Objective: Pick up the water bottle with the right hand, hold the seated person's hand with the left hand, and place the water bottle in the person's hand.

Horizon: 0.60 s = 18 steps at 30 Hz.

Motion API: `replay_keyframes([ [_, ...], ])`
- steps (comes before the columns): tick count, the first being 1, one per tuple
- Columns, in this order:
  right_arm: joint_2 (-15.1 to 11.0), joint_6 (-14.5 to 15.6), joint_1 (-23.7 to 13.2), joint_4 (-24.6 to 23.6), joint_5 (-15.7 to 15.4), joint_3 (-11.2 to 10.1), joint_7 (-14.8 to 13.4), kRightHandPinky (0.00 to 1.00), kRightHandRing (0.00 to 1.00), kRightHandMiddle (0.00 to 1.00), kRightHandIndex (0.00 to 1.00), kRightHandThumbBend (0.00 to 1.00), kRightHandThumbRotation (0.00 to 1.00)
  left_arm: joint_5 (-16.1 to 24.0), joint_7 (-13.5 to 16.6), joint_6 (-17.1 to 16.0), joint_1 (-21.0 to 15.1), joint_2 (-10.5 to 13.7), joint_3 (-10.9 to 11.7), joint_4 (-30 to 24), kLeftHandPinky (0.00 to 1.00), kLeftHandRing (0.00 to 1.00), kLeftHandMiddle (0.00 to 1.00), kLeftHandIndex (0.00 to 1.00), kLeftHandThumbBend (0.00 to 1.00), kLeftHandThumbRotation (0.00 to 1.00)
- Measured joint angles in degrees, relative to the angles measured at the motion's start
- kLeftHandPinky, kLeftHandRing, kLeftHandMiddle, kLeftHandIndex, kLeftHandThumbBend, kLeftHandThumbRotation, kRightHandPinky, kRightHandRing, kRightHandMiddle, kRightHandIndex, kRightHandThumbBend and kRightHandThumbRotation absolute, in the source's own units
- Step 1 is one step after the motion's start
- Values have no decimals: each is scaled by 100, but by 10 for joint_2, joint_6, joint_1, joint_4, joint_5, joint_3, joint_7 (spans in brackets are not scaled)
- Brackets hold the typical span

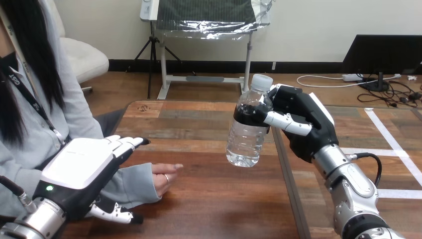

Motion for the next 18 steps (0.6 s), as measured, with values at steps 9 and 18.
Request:
replay_keyframes([
  [9, 0, -2, 0, 0, 0, 0, -2, 13, 17, 28, 32, 57, 0, 2, 1, 13, -4, 0, 0, 5, 81, 88, 88, 89, 100, 40],
  [18, 0, -6, 0, 0, 0, 0, -6, 14, 17, 28, 31, 57, 0, 10, 3, 21, -30, 1, -10, 46, 81, 86, 86, 87, 100, 36],
])
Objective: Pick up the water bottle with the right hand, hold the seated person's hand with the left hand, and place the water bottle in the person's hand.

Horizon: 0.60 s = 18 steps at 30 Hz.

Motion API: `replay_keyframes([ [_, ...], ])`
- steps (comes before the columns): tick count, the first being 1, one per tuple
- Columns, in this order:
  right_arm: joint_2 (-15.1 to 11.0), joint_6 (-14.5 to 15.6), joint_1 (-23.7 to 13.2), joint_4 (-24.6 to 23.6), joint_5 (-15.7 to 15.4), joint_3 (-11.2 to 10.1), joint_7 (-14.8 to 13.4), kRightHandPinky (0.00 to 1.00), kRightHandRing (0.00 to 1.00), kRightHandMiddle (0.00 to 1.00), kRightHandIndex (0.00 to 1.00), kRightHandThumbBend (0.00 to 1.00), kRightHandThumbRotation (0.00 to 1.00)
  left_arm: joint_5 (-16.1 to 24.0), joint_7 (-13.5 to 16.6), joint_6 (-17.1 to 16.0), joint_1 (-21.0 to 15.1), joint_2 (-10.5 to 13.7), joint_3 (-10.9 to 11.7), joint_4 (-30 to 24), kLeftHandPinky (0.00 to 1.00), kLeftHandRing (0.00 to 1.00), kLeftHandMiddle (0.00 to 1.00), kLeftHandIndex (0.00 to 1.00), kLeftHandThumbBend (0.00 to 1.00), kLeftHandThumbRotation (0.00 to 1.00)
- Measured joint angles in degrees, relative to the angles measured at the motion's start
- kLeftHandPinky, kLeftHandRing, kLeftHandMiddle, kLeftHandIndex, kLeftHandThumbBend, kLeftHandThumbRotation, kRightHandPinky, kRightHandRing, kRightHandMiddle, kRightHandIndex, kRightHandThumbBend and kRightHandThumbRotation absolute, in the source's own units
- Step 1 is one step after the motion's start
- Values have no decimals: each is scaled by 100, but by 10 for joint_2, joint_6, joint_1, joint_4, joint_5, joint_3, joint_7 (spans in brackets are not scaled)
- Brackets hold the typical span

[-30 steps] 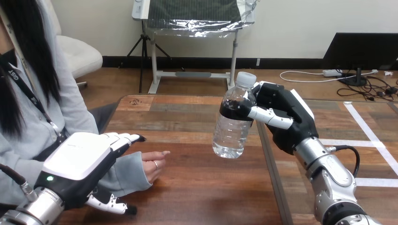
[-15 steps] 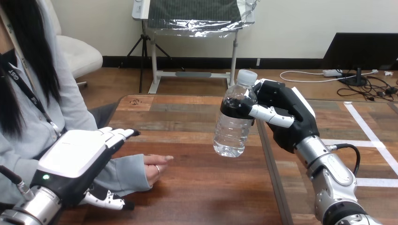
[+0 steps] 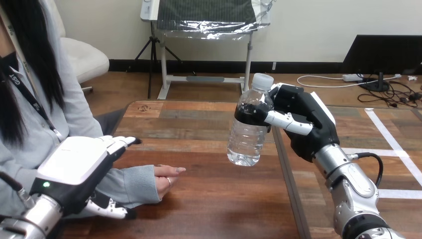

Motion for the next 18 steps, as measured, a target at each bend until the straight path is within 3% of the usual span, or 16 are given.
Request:
replay_keyframes([
  [18, -1, -9, 2, -5, 1, 1, -1, 14, 16, 27, 31, 55, 0, 29, 15, 0, -95, 14, -58, 158, 80, 83, 84, 86, 100, 42],
])
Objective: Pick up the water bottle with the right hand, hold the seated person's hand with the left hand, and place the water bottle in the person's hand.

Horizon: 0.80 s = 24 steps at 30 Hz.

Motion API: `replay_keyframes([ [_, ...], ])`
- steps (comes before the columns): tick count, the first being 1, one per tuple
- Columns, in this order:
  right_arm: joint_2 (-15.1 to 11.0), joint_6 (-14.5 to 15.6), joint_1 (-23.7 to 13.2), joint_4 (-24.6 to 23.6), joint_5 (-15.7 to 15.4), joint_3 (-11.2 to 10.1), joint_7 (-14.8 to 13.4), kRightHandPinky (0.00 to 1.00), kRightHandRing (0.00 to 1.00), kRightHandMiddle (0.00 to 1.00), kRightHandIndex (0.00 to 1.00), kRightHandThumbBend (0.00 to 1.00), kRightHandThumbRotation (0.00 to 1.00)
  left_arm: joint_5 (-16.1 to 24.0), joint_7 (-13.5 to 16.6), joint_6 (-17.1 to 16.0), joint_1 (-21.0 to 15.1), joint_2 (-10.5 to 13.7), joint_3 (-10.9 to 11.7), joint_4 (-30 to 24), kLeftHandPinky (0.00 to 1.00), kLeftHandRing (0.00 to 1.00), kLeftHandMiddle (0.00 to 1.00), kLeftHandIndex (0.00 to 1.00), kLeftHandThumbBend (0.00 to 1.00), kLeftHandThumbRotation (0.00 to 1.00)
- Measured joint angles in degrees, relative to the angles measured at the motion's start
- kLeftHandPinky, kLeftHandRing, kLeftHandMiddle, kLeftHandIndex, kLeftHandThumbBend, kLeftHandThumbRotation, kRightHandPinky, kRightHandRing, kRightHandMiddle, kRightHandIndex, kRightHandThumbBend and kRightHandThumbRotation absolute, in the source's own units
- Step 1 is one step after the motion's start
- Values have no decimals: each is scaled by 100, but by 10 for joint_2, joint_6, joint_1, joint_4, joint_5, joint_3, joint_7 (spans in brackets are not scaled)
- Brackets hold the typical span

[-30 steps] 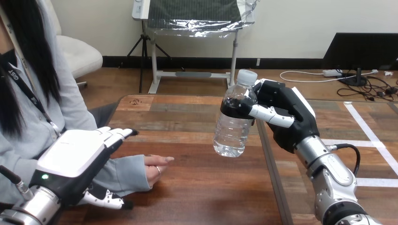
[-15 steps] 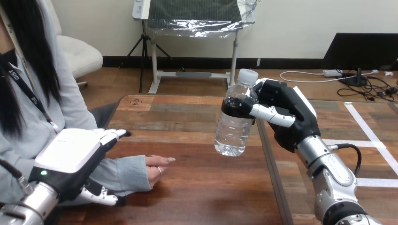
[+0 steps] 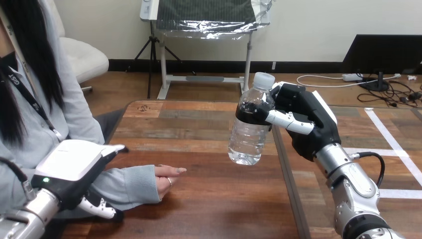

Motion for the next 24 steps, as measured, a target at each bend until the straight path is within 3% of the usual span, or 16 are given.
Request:
replay_keyframes([
  [24, 0, 0, 9, -25, 26, -1, 37, 11, 13, 24, 30, 53, 0, 5, 58, -21, -124, 1, -80, 190, 64, 65, 70, 75, 100, 43],
])
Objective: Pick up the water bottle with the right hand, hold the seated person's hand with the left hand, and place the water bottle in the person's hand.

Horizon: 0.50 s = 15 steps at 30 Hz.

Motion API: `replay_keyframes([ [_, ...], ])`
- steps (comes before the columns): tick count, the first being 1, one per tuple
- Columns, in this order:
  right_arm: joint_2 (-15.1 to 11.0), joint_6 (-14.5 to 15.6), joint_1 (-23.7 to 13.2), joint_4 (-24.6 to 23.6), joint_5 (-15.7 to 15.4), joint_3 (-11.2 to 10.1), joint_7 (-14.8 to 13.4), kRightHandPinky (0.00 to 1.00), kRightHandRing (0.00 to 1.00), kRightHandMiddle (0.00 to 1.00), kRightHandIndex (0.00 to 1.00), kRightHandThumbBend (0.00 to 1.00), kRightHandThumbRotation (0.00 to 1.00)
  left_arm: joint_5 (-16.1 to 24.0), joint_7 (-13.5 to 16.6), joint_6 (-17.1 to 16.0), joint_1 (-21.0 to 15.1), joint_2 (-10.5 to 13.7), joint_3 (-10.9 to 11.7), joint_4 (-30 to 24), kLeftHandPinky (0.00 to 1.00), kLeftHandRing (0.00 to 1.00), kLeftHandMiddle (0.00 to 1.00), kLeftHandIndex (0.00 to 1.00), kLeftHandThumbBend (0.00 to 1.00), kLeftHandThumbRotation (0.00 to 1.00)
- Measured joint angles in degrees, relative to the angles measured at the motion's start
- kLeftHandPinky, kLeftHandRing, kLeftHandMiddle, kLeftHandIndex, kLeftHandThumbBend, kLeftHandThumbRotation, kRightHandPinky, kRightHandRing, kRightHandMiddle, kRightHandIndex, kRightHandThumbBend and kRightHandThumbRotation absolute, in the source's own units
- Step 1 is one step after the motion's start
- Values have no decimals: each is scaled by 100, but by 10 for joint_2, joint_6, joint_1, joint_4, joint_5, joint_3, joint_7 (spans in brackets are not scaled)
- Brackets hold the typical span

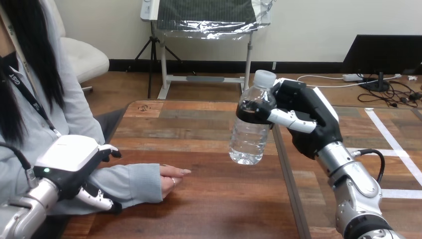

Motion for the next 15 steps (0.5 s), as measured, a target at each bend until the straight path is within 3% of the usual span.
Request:
replay_keyframes([
  [15, -1, 2, 12, -19, 19, -4, 23, 10, 14, 24, 29, 54, 0, -2, 23, -2, -39, -4, -35, 54, 59, 60, 64, 69, 100, 37],
])
